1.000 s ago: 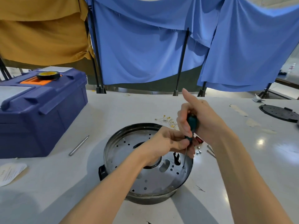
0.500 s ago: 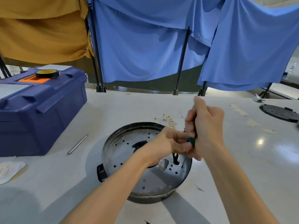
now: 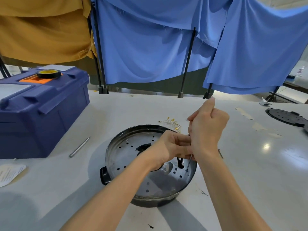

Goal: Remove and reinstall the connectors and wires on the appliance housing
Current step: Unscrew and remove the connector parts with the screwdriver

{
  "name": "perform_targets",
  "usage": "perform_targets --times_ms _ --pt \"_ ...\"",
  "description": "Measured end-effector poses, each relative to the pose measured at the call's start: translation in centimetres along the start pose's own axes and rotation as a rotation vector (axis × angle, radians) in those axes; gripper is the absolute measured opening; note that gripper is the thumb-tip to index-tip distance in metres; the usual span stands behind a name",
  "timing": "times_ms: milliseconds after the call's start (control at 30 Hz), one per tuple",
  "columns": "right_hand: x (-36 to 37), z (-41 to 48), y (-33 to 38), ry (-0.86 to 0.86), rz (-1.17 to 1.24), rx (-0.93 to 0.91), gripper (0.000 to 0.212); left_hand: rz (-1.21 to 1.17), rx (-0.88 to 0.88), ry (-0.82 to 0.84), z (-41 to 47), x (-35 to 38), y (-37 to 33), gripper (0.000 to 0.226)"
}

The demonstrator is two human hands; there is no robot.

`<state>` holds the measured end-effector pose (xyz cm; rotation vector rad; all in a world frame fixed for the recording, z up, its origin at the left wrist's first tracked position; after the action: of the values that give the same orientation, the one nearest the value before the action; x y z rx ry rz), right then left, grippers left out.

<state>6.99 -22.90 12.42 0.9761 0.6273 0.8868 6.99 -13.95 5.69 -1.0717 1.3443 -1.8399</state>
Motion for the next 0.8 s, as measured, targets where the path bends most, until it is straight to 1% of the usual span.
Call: perform_targets --times_ms 33,67,100,133,200,233,267,300,333,367,400,433,533,600,633,667,700,733,767,800 --pt "-0.2 0.0 -0.2 -0.002 0.030 0.027 0.073 0.002 -0.011 0.005 -0.1 0.2 0.0 0.019" --pt "-0.2 0.5 -0.5 0.073 0.081 0.081 0.070 -0.003 -0.024 0.006 -0.1 0.3 0.1 0.018" --pt "0.0 1.1 -0.7 0.220 0.134 0.143 0.067 -0.018 -0.037 0.011 -0.1 0.3 0.0 0.017" --pt "0.4 1.6 -0.5 0.416 0.158 0.185 0.063 -0.034 -0.049 0.022 -0.1 0.4 0.0 0.018" --pt "0.6 1.9 0.2 0.765 0.128 0.188 0.062 -0.042 -0.071 0.052 -0.1 0.6 0.1 0.019" --pt "0.7 1.8 0.4 0.884 0.138 0.170 0.063 -0.032 -0.075 0.071 -0.1 0.8 0.1 0.020" --pt "0.9 1.5 0.6 0.960 0.177 0.162 0.064 -0.022 -0.074 0.084 -0.1 0.8 0.3 0.020" --pt "1.0 1.2 0.7 1.001 0.225 0.153 0.064 -0.020 -0.074 0.085 -0.1 0.7 0.4 0.020" --pt "1.1 0.9 0.7 1.006 0.269 0.143 0.064 -0.025 -0.072 0.078 -0.2 0.4 0.4 0.020" --pt "1.2 0.7 0.6 0.979 0.288 0.135 0.064 -0.040 -0.068 0.070 -0.2 0.1 0.5 0.022" --pt "1.2 0.6 0.5 0.916 0.287 0.133 0.065 -0.059 -0.060 0.061 -0.2 -0.1 0.4 0.023" --pt "1.0 0.6 0.4 0.818 0.271 0.133 0.065 -0.074 -0.053 0.051 -0.2 -0.3 0.4 0.023" --pt "-0.2 0.9 -0.1 0.377 0.172 0.115 0.068 -0.061 -0.049 0.025 0.1 -0.1 0.3 0.025" --pt "-1.1 0.4 0.0 0.083 0.052 0.049 0.072 -0.019 -0.040 0.029 0.3 0.2 0.4 0.022" --pt "-1.5 0.0 0.2 -0.038 0.001 0.013 0.075 0.005 -0.042 0.030 0.2 0.3 0.4 0.022" --pt "-1.6 -0.6 0.3 -0.123 -0.026 -0.022 0.076 0.020 -0.050 0.027 0.1 0.4 0.4 0.027" --pt "-1.6 -1.0 0.3 -0.159 -0.033 -0.043 0.075 0.023 -0.061 0.024 0.0 0.5 0.4 0.032" --pt "-1.4 -1.2 0.1 -0.140 -0.016 -0.038 0.074 0.015 -0.068 0.026 -0.2 0.5 0.3 0.036" --pt "-0.9 -1.0 -0.1 -0.059 0.025 -0.003 0.071 -0.001 -0.073 0.027 -0.4 0.4 0.3 0.037" --pt "-0.2 -0.5 -0.3 0.095 0.077 0.062 0.068 -0.023 -0.076 0.018 -0.5 0.2 0.3 0.033"
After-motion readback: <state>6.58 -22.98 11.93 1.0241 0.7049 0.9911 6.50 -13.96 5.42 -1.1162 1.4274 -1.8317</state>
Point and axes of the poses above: each hand's wrist, its own z-axis towards the middle knuckle, its own x-axis out of the palm, y = z × x, the point moved 6 cm from there along z, towards the middle knuckle, and after that the axes turned 12 degrees about -z, right-handed, at the moved point
